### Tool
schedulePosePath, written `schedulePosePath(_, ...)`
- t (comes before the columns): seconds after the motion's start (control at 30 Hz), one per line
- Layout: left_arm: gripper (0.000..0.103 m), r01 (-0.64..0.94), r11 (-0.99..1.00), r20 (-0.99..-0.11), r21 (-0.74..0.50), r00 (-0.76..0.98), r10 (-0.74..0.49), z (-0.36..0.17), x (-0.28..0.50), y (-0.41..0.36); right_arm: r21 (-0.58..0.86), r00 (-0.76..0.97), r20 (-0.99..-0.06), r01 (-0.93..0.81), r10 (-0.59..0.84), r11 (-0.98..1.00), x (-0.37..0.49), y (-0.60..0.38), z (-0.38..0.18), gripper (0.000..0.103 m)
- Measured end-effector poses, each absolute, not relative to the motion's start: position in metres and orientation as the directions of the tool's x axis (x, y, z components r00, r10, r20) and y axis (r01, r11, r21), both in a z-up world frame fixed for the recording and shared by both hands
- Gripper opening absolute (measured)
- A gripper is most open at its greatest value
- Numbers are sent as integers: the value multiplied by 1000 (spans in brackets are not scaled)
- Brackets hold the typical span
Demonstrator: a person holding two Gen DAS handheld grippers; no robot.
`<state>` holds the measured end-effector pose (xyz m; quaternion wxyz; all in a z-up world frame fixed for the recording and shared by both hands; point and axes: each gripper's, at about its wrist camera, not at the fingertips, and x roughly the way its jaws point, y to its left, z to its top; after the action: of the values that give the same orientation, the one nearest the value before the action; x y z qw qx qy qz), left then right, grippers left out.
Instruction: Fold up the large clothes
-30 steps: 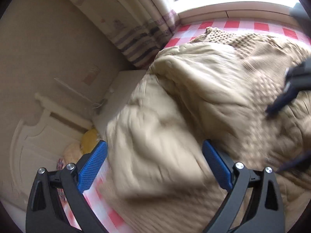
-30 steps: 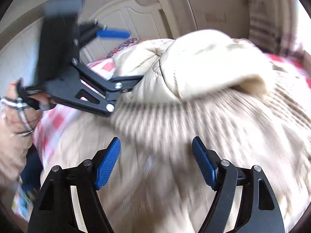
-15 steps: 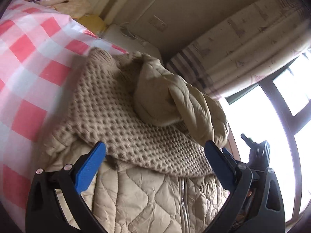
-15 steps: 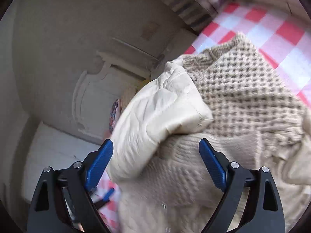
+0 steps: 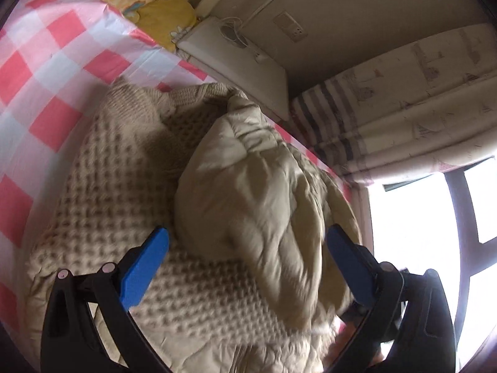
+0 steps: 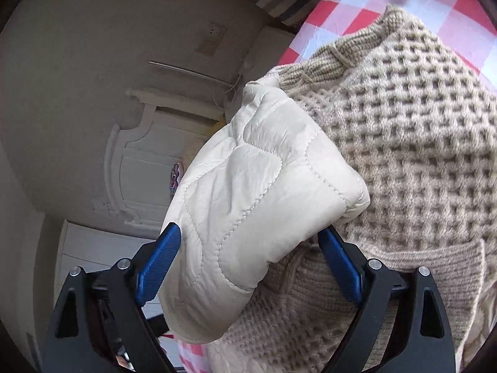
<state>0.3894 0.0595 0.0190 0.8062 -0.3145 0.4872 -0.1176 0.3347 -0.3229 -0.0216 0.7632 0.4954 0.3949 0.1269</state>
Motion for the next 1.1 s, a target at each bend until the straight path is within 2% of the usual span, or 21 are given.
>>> schedulePosePath(0.1, 100, -187, 798, -761, -573, 485, -432, 2, 412, 50, 848, 660, -481, 182, 577, 498, 334, -325, -24, 87)
schedulePosePath(0.13, 94, -217, 798, -778, -562, 466, -421, -9, 424, 49, 848, 662, -478, 176, 577, 500, 335, -327, -24, 87)
schedulePosePath(0.17, 86, -235, 790, -783, -566, 454, -425, -17, 429, 49, 849, 668, -469, 161, 578, 503, 337, -327, -23, 86)
schedulePosePath(0.2, 60, -248, 780, -784, -574, 441, -437, -24, 434, 50, 847, 675, -462, 146, 575, 510, 338, -328, -21, 82)
schedulePosePath(0.23, 29, -251, 765, -776, -593, 432, -460, -28, 439, 50, 842, 688, -454, 122, 567, 525, 338, -329, -18, 63)
schedulePosePath(0.27, 17, -234, 756, -759, -612, 445, -476, -26, 440, 50, 829, 697, -450, 94, 558, 551, 341, -329, -14, 39)
schedulePosePath(0.3, 8, -183, 767, -736, -615, 482, -475, -15, 442, 48, 799, 700, -451, 41, 554, 599, 346, -326, -6, 28)
schedulePosePath(0.33, 7, -95, 819, -712, -565, 559, -426, 7, 439, 41, 758, 708, -456, -8, 539, 652, 349, -322, 4, 16)
schedulePosePath(0.4, 7, 95, 940, -598, -329, 749, -285, 55, 418, 17, 630, 759, -440, -120, 480, 767, 346, -310, 30, 14)
schedulePosePath(0.47, 7, 216, 972, -468, -89, 852, -232, 74, 384, -8, 391, 835, -399, -218, 378, 894, 328, -292, 57, 14)
schedulePosePath(0.53, 8, 271, 950, -368, 154, 908, -199, 68, 345, -29, 237, 847, -417, -249, 330, 939, 310, -280, 62, 14)
schedulePosePath(0.6, 11, 270, 909, -377, 318, 915, -141, 36, 328, -36, 174, 793, -518, -271, 321, 947, 303, -274, 43, 14)
schedulePosePath(0.63, 13, 280, 892, -438, 356, 893, -105, 9, 330, -31, 164, 750, -582, -270, 314, 949, 304, -273, 27, 14)
schedulePosePath(0.7, 20, 293, 896, -545, 334, 835, -70, -26, 341, -17, 142, 666, -692, -254, 279, 957, 303, -271, -7, 20)
schedulePosePath(0.77, 37, 305, 929, -622, 208, 774, -116, -43, 344, 6, 180, 660, -689, -242, 298, 953, 290, -275, -14, 43)
schedulePosePath(0.8, 65, 281, 947, -623, 157, 772, -126, -39, 341, 19, 192, 672, -679, -228, 297, 955, 284, -279, -12, 51)
schedulePosePath(0.83, 95, 236, 964, -609, 122, 785, -115, -32, 338, 32, 202, 684, -671, -204, 287, 958, 278, -285, -9, 65)
schedulePosePath(0.87, 101, 185, 980, -577, 76, 810, -108, -21, 330, 48, 214, 696, -664, -175, 274, 961, 273, -291, -5, 70)
schedulePosePath(0.93, 101, 142, 990, -542, -22, 830, -131, -6, 318, 75, 231, 730, -636, -129, 250, 964, 261, -303, 6, 70)
schedulePosePath(1.0, 100, 25, 995, -552, -97, 830, -74, 9, 313, 98, 211, 773, -588, -138, 238, 968, 249, -308, 21, 70)
schedulePosePath(1.1, 100, 34, 978, -525, -207, 839, -140, 30, 304, 102, 197, 826, -498, -190, 265, 962, 243, -294, 45, 70)
